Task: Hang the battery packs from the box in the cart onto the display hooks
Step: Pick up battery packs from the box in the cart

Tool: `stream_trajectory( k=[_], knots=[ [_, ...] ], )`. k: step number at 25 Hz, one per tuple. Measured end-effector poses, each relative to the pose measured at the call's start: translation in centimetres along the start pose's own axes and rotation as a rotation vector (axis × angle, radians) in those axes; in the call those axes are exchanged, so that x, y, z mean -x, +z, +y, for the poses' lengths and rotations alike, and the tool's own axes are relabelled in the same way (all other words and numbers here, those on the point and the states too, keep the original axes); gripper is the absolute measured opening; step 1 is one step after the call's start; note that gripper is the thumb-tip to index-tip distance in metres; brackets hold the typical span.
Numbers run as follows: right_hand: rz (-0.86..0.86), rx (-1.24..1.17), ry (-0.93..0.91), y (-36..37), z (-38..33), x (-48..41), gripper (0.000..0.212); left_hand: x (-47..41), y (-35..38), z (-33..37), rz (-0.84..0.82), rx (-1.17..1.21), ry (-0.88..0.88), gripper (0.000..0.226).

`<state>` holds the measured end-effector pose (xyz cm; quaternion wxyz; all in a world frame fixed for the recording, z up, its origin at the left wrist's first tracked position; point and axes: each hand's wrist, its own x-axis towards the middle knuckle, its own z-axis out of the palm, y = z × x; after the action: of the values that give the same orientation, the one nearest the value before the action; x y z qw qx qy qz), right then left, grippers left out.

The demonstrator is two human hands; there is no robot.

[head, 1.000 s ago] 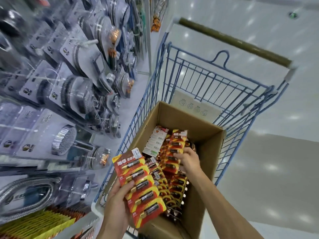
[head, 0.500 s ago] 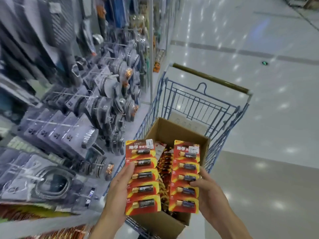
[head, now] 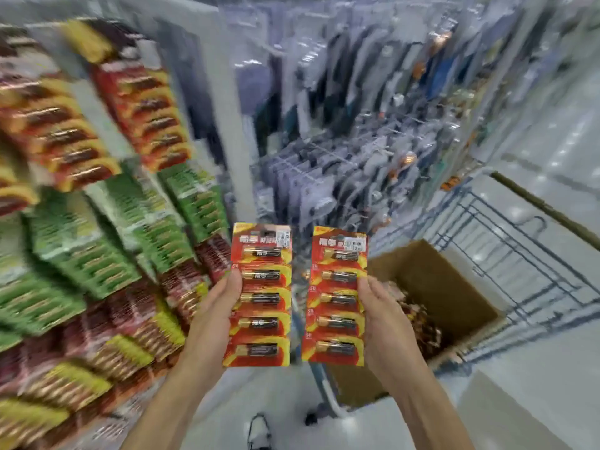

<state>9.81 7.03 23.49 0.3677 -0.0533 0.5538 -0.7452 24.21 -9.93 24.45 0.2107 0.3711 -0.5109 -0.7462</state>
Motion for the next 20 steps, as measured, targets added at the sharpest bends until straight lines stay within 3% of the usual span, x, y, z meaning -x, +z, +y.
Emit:
stream_trajectory(
  k=[5, 9, 17, 18, 20],
  knots=[
    [-0.271, 0.118, 0.083, 10.6, 2.3, 0.9, 0.033, 5.9, -10.3, 1.9, 0.273, 0.132, 0.14, 0.047],
    [-0.479, 0.183, 0.125, 20.2, 5.2, 3.0, 0.032, 11.3, -18.9, 3.3, 0.484, 0.23, 0.241, 0.041],
    [-0.671, 0.255, 0.16, 37.8, 12.4, 10.4, 0.027, 19.8, -36.2, 6.8, 0.654, 0.332, 0.332, 0.045],
    [-0.671, 0.238, 0.164, 39.5, 13.3, 11.1, 0.029, 20.5, -38.2, 7.3, 0.654, 0.327, 0.331, 0.045],
    [-0.676, 0.218, 0.162, 42.7, 15.1, 12.3, 0.062, 21.7, -41.9, 8.3, 0.65, 0.308, 0.333, 0.045]
  ],
)
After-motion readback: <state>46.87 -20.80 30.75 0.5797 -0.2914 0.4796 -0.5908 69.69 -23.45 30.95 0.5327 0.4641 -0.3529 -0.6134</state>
